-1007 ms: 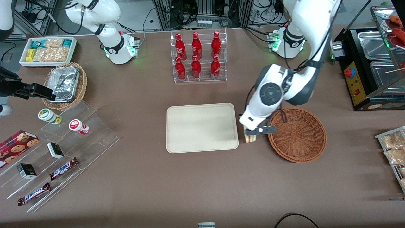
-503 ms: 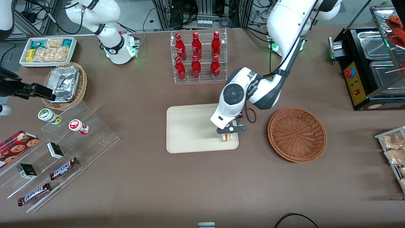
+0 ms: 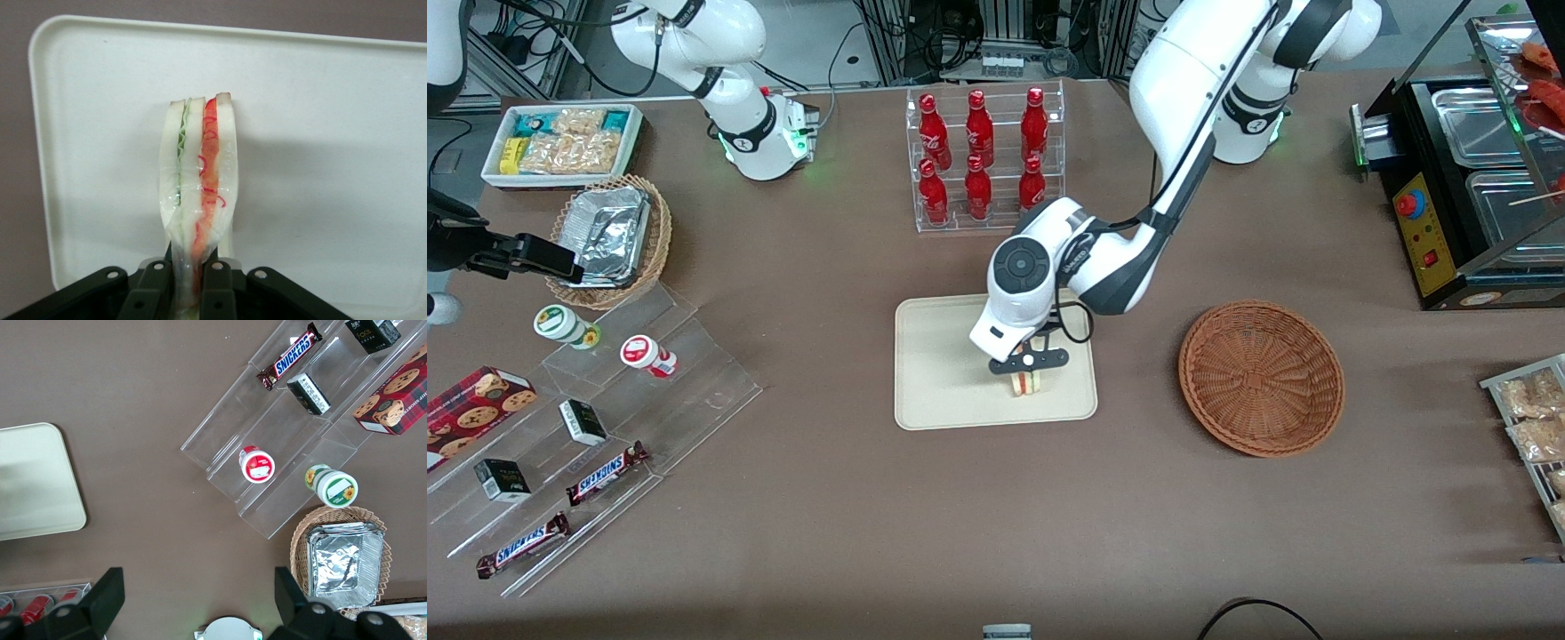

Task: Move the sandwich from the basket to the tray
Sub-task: 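Lower the sandwich onto the tray and open the left gripper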

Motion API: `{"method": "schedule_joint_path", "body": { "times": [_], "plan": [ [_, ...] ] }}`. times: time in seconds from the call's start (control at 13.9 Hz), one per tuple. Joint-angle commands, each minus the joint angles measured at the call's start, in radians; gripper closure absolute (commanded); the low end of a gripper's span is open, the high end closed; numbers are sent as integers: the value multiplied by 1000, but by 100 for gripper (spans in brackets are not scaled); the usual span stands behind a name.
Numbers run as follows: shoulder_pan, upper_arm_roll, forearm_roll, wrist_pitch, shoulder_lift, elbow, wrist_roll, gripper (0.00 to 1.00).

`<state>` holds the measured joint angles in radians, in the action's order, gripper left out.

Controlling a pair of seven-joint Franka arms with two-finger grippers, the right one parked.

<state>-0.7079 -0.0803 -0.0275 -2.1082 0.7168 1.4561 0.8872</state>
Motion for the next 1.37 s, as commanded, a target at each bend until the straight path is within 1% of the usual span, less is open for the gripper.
{"method": "schedule_joint_path", "body": {
  "times": [0.0, 0.36, 0.86, 0.93, 1.01, 1.08, 1.15, 1.29],
  "plan": [
    [-39, 13, -6, 25, 55, -86, 50, 100],
    [-41, 13, -6, 25, 69, -111, 52, 100],
    [-41, 14, -8, 22, 96, -135, 108, 100],
    [-41, 14, -8, 22, 98, -141, 108, 89],
    [-41, 13, -8, 22, 99, -143, 110, 66],
    [-41, 14, -8, 22, 102, -143, 121, 30],
    [-41, 14, -5, 22, 105, -143, 127, 0],
    [-41, 14, -5, 24, 101, -143, 127, 0]
  ]
}}
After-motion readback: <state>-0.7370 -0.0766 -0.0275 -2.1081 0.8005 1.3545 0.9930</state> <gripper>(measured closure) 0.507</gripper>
